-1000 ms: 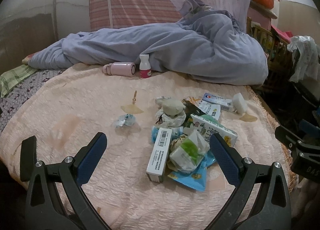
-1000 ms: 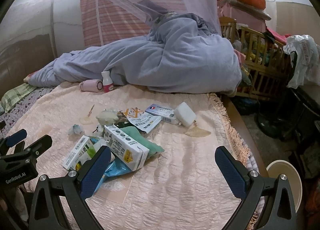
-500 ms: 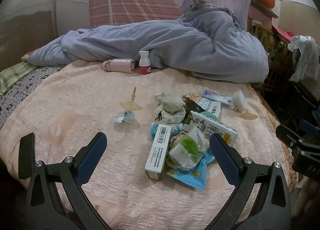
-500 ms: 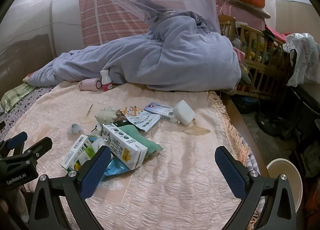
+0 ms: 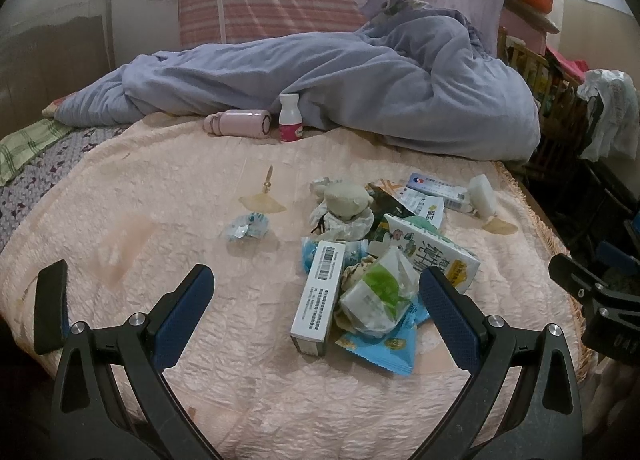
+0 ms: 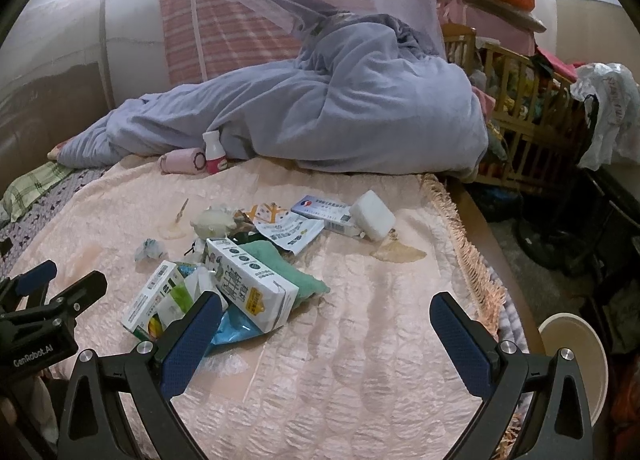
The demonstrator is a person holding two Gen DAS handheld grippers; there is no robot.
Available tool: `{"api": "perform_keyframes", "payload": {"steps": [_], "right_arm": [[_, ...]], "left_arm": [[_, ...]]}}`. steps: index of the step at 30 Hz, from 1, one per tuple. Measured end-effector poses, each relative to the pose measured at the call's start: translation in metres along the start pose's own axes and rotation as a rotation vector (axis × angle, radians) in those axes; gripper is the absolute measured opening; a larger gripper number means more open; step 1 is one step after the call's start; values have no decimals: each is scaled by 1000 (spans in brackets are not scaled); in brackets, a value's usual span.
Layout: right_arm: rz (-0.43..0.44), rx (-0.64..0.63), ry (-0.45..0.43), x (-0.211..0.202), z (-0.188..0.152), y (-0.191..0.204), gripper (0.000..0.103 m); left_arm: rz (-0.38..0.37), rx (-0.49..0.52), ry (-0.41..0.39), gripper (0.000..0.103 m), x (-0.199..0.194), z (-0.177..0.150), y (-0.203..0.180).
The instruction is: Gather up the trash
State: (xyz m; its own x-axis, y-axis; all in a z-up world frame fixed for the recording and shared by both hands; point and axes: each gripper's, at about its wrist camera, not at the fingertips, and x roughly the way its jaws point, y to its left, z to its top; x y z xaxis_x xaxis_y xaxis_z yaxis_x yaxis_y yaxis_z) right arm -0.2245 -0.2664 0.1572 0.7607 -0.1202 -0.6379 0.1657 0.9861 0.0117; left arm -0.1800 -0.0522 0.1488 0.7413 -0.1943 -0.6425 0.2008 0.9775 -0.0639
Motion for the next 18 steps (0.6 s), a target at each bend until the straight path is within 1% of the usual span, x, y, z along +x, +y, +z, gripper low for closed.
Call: {"api": "perform_keyframes", "payload": {"steps": [18], "right_arm": [[58,-9,62,23,-5,8,103]], "left_arm": [[14,2,47,102,22,-6,7]]}}
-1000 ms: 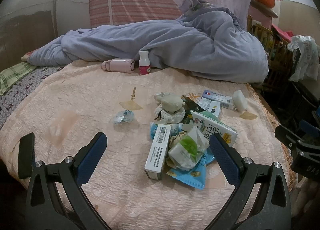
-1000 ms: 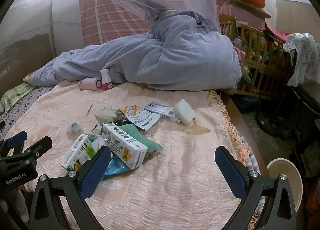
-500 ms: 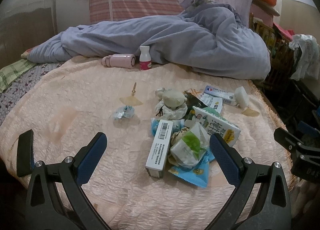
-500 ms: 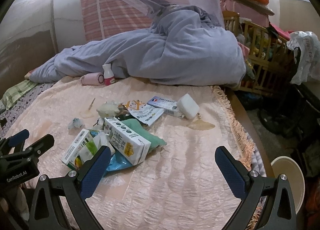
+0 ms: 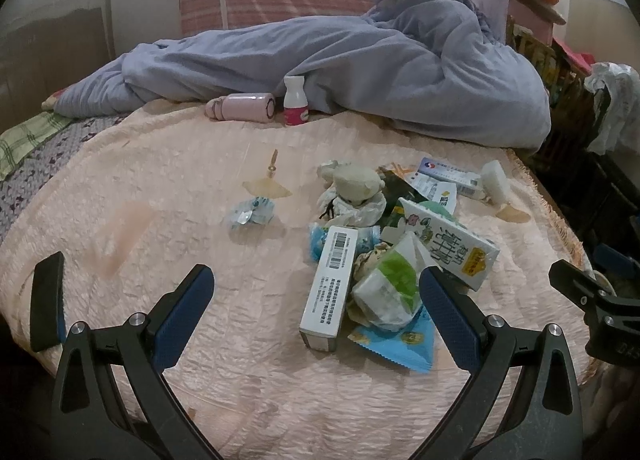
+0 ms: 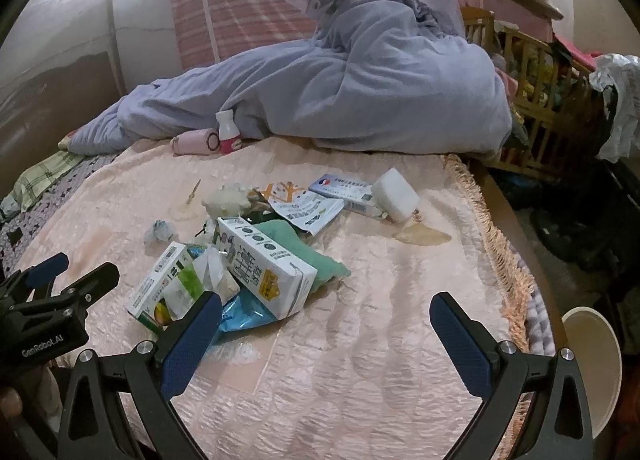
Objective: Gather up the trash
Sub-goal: 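Grasp the clear plastic bag with the left tool while the right tool grasps a beige cloth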
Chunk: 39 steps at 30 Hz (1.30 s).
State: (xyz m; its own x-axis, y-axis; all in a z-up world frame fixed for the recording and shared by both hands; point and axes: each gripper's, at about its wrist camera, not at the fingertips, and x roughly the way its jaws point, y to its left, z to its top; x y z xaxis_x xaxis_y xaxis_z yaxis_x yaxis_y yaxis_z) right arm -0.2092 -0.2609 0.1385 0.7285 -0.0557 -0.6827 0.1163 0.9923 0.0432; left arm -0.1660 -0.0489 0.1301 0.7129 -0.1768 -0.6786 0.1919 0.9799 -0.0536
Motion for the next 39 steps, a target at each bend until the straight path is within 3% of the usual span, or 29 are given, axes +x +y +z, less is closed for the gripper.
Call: {"api": "perform_keyframes", "payload": {"steps": [6,19,21,25,27,30,33,37,39], "right_arm": [[19,-6,26,10,-2,0,103],[136,-94,75,43,8,5,99],[142,-100,79,47,10,7,98],[172,-102,97,48,8,10,94],[192,-108,99,46,5,13,92],[147,-125,93,48,4,13,90],[159,-69,112,52,2,-1,82],[172,-1,118,50,-2,-21,82],[176,17,123,50,-4,-28,81]], "left_arm": [[-2,5,22,102,6,-2,4],[-81,25,155,102,32,-3,33],[-83,33,164,95,36,-3,30],[-98,59,180,93,45,-1,18],[-122,73,179,86,46,0,11],[-171,111,176,84,46,1,-4],[-197,169,187,79,54,2,-24],[-181,230,217,78,74,2,-41],[-161,256,231,63,84,2,-47]]}}
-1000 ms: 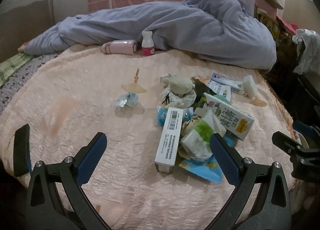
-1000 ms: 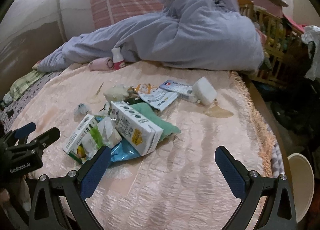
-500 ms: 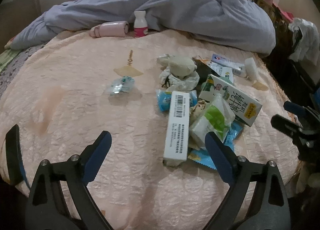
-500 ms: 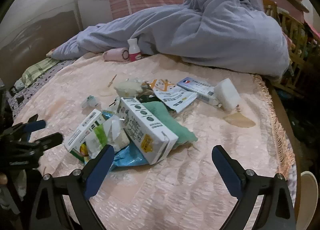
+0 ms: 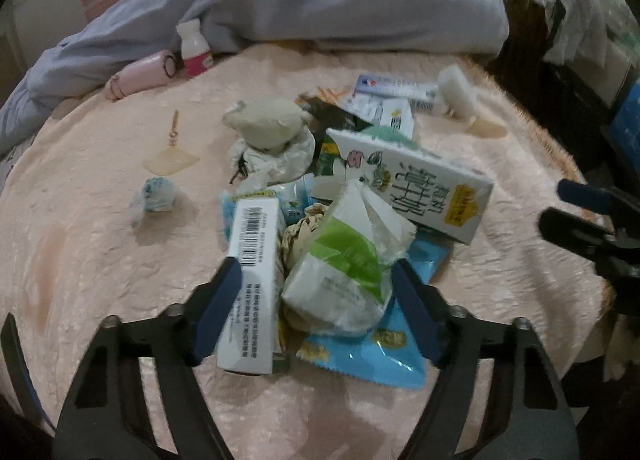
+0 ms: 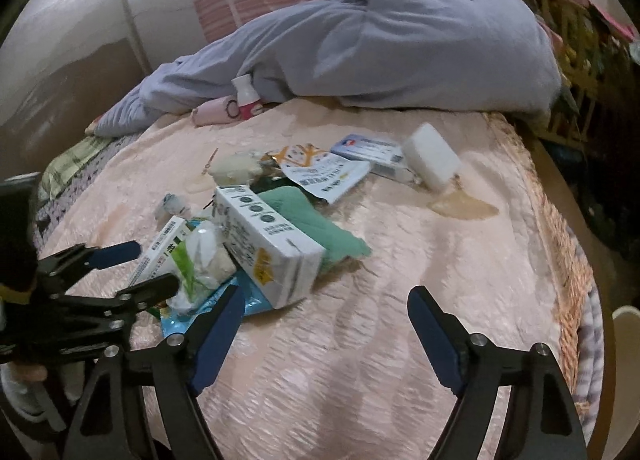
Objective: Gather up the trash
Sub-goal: 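Grasp the clear plastic bag with the left tool while the right tool grasps a beige cloth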
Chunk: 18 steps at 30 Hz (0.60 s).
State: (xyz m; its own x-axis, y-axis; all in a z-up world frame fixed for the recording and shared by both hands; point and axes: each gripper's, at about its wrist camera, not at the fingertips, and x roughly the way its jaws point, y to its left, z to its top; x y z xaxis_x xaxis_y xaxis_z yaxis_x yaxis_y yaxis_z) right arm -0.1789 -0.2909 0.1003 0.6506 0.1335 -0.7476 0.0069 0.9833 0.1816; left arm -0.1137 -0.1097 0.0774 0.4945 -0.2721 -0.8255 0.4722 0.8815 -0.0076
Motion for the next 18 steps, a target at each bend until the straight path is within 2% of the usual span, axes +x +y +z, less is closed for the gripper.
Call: {"api": "perform_keyframes", "payload": {"steps": [1,3,6,8,12,15,18], "right_arm": [[2,8,3,-1,-1,-3,81],[10,20,5,-1,-4,-7,76],[33,34,13,0,-7,-8,70],[50,37,20,2,-8,-7,66],[71,15,19,1,-10,6,64],[93,4,23,0,-11,13,64],[161,12,34,2,-11,22,64]], "left_arm": [[10,11,-5,58,0,0,-1],[-29,30,-1,35,-2,2,-5],[-60,40,26,25,0,0,-7],[-52,33,34,21,2,-3,-2],[-86,-70,28,16,-8,-6,26],[-117,-154,-18,16,-29,-5,52],[-91,-187,-53,16,-44,-3,69]]}}
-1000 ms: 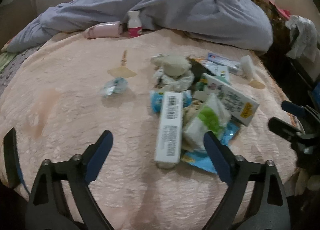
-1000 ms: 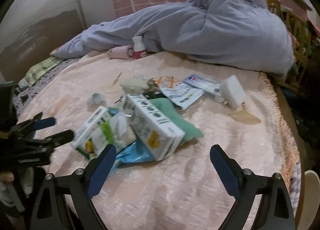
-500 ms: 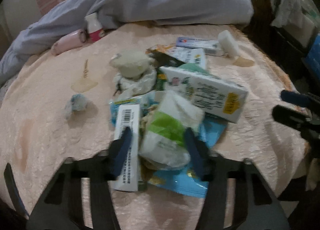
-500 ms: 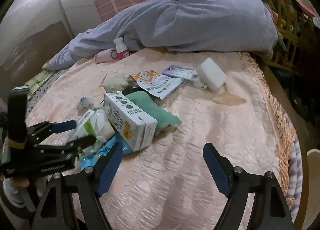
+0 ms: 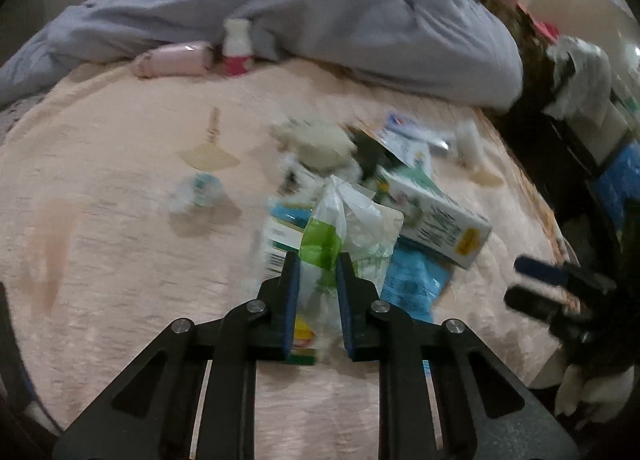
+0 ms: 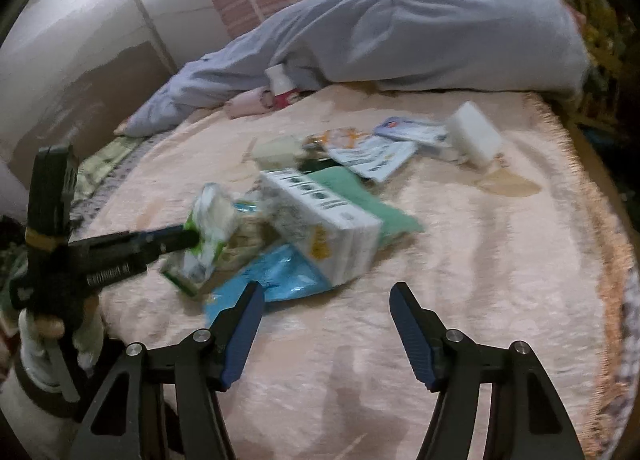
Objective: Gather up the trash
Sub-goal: 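Carry both items to the cream bucket and open both tools to drop them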
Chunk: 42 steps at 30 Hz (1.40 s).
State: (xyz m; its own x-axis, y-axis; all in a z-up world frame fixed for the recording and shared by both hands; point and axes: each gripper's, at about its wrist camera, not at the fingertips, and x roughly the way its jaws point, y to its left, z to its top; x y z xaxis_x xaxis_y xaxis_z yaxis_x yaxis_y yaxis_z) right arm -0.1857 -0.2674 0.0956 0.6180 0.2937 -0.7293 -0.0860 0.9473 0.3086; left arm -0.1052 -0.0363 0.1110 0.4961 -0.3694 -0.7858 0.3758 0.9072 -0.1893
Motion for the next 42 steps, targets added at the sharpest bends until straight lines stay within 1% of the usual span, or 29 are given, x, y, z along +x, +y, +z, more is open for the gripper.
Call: {"api": "perform_keyframes", "payload": {"steps": [4,5,6,8,9,12,16,17,18,19,20,21,22,23,24,27,29,30,33,34,36,38,39,42], "right_arm": [[50,-43,22,15,4,23,63],[58,-54,27,20,4,28,61],[75,-74,35,27,6,37,57],[95,-90,54,38,9,48,51],[110,-101,69,47,12,54,50],[130,-131,103,73,20,70,49],[149,-145,132,106,34,81,49],[151,-149,132,113,36,82,49],[128,-153,135,123,39,83,49],[100,-151,145,131,40,82,47],[83,-142,159,138,39,80,34],[88,-122,176,146,39,77,25],[94,-109,181,148,38,75,24],[97,-103,178,146,38,74,19],[104,-104,173,142,37,74,17],[138,-116,157,119,34,77,16],[151,-122,111,92,31,77,16],[157,-120,80,73,29,75,16],[171,-96,11,28,21,62,16],[166,-94,-3,15,18,57,16],[138,-94,-19,-5,12,45,16],[78,-83,-44,-31,1,25,16],[62,-75,-49,-37,-1,19,16],[-7,-13,-76,-73,-17,-23,16]], "left_arm": [[45,-28,-16,16,-9,0,17],[50,-36,-15,16,-10,-1,20],[54,-46,-17,16,-11,-2,25],[56,-60,-19,16,-16,-3,34],[57,-68,-22,16,-18,-4,37],[54,-81,-29,16,-20,-4,40],[54,-79,-37,16,-23,-4,40],[53,-80,-38,16,-23,-4,41],[54,-82,-37,16,-22,-4,41],[54,-85,-36,16,-23,-4,41],[54,-86,-36,16,-23,-5,41],[52,-89,-37,16,-24,-5,41],[49,-90,-37,16,-24,-6,40],[46,-89,-37,16,-25,-6,38],[43,-87,-38,16,-26,-6,36],[18,-67,-40,16,-29,-6,24],[1,-51,-45,16,-31,-7,12],[-8,-43,-45,16,-32,-6,6],[-49,-10,-37,16,-30,-7,-21],[-66,8,-30,16,-27,-7,-35],[-91,34,-20,16,-25,-7,-54],[-122,66,-6,16,-19,-8,-80],[-140,81,3,16,-17,-8,-95],[-191,128,18,16,-11,-9,-135]]}}
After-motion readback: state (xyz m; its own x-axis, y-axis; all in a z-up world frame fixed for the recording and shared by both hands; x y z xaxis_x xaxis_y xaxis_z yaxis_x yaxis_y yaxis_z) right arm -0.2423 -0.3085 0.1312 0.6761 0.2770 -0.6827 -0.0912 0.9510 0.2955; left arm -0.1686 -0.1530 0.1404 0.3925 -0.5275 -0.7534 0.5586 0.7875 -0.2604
